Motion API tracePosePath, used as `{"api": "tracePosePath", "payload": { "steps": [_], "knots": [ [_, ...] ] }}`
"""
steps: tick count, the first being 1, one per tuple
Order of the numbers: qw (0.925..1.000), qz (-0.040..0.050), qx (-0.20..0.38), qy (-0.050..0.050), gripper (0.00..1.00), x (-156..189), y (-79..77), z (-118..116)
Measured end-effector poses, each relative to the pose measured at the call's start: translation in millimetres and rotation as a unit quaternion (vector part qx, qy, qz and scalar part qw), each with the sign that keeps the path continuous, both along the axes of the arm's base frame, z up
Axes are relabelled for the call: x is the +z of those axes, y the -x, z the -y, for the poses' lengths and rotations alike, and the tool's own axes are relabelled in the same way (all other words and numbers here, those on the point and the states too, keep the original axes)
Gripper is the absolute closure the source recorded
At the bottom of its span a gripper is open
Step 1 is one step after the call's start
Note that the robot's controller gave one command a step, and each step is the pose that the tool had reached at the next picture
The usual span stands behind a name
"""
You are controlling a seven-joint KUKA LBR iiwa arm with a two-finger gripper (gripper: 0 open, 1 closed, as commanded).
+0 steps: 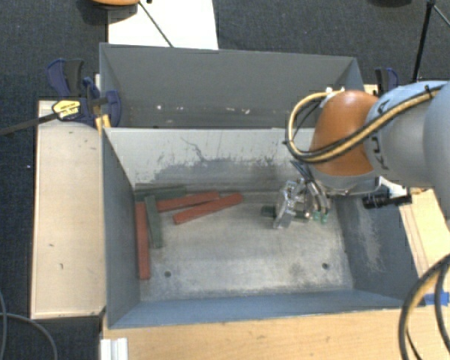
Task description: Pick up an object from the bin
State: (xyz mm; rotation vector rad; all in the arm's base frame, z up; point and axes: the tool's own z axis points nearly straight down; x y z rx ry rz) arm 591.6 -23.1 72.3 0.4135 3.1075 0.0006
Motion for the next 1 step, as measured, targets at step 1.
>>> {"api": "tracePosePath", "payload": {
  "steps": [1],
  "knots": [
    [1.0,-0.0014,0.001,0.0,0.0,-1.4,0.8,-0.3]
  ]
}}
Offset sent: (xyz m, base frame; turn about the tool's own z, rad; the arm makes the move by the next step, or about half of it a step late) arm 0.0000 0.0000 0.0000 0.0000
